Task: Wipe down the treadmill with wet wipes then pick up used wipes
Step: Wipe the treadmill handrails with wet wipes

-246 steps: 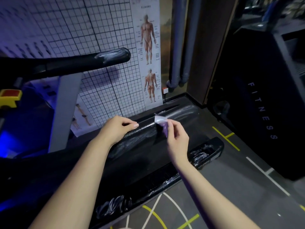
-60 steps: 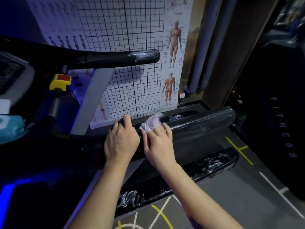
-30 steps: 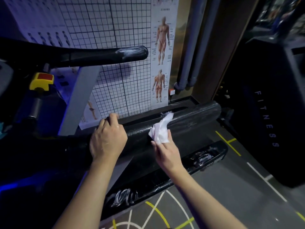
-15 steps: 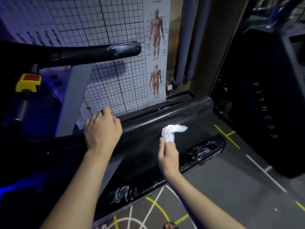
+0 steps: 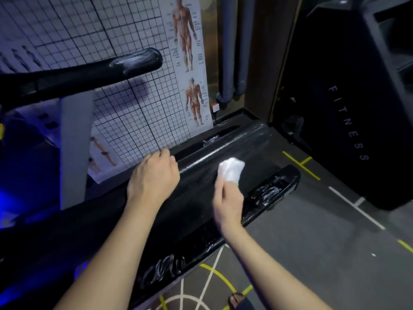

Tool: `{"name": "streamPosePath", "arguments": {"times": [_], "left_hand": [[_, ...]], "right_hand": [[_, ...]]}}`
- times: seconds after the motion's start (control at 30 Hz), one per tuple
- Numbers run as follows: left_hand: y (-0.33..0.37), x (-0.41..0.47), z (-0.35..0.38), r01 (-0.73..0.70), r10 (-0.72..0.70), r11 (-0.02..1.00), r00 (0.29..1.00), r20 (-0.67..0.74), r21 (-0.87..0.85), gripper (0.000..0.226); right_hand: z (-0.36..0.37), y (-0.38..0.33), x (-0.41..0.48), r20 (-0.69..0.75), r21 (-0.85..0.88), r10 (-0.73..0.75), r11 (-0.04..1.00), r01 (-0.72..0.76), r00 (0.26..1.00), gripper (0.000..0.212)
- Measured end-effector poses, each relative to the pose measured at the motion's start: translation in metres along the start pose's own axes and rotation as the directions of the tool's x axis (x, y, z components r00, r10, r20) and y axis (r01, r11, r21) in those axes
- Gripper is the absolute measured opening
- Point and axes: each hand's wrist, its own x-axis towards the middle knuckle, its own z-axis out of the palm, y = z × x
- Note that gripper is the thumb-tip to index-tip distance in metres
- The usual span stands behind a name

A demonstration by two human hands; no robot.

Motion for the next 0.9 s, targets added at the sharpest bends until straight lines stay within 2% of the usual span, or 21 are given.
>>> {"name": "streamPosePath", "arguments": {"times": [0.07, 0.1, 0.13, 0.17, 0.23, 0.27, 0.37, 0.43, 0.5, 0.6, 0.63, 0.77, 0.9], "left_hand": [[0.000, 0.001, -0.001, 0.014, -0.014, 1.000, 1.000, 0.025, -0.002, 0.036], [0.000, 0.001, -0.002, 0.028, -0.028, 1.000, 0.999, 0.026, -0.013, 0.034], [0.001, 0.000, -0.004, 0.046, -0.045, 0.999, 0.999, 0.026, -0.027, 0.032], [0.002, 0.000, -0.005, 0.059, -0.058, 0.998, 0.998, 0.027, -0.036, 0.029], [0.003, -0.002, -0.008, 0.068, -0.066, 0.997, 0.997, 0.029, -0.048, 0.027], [0.003, -0.003, -0.009, 0.066, -0.065, 0.996, 0.998, 0.025, -0.054, 0.027], [0.004, -0.005, -0.012, 0.055, -0.055, 0.997, 0.998, 0.003, -0.055, 0.027], [0.004, -0.006, -0.014, 0.049, -0.049, 0.997, 0.999, 0.005, -0.058, 0.027], [0.003, -0.007, -0.016, 0.051, -0.049, 0.996, 0.998, 0.026, -0.075, 0.027], [0.000, -0.005, -0.016, 0.053, -0.048, 0.993, 0.997, 0.054, -0.101, 0.026], [0.000, -0.004, -0.014, 0.050, -0.044, 0.993, 0.997, 0.058, -0.103, 0.026], [0.001, -0.005, -0.015, 0.044, -0.040, 0.996, 0.998, 0.046, -0.082, 0.026], [0.002, -0.005, -0.014, 0.027, -0.027, 0.998, 1.000, 0.017, -0.051, 0.025]], "right_hand": [[0.007, 0.008, -0.037, 0.116, -0.014, -0.219, 0.975, 0.222, 0.969, 0.053], [0.004, 0.010, -0.043, 0.127, 0.017, -0.269, 0.963, 0.269, 0.955, 0.046], [-0.004, 0.007, -0.041, 0.121, 0.072, -0.244, 0.969, 0.237, 0.962, 0.038], [-0.010, 0.007, -0.034, 0.086, 0.103, -0.150, 0.985, 0.141, 0.985, 0.035], [-0.027, 0.001, -0.014, 0.058, 0.170, 0.071, 0.982, -0.080, 0.996, 0.035], [-0.038, -0.009, -0.003, 0.088, 0.217, 0.119, 0.967, -0.135, 0.989, 0.036], [-0.059, -0.047, 0.016, 0.187, 0.459, 0.168, 0.856, -0.237, 0.968, 0.047], [-0.063, -0.059, 0.024, 0.187, 0.539, 0.270, 0.776, -0.329, 0.944, 0.036], [-0.061, -0.056, 0.030, 0.143, 0.513, 0.332, 0.780, -0.357, 0.932, 0.033], [-0.055, -0.045, 0.039, -0.044, 0.378, 0.340, 0.876, -0.299, 0.940, 0.013], [-0.049, -0.043, 0.042, -0.073, 0.338, 0.325, 0.897, -0.283, 0.943, 0.013], [-0.005, -0.044, 0.037, 0.072, 0.144, 0.291, 0.943, -0.299, 0.954, 0.033], [0.029, -0.062, -0.017, 0.122, 0.184, 0.301, 0.929, -0.320, 0.946, 0.035]]}}
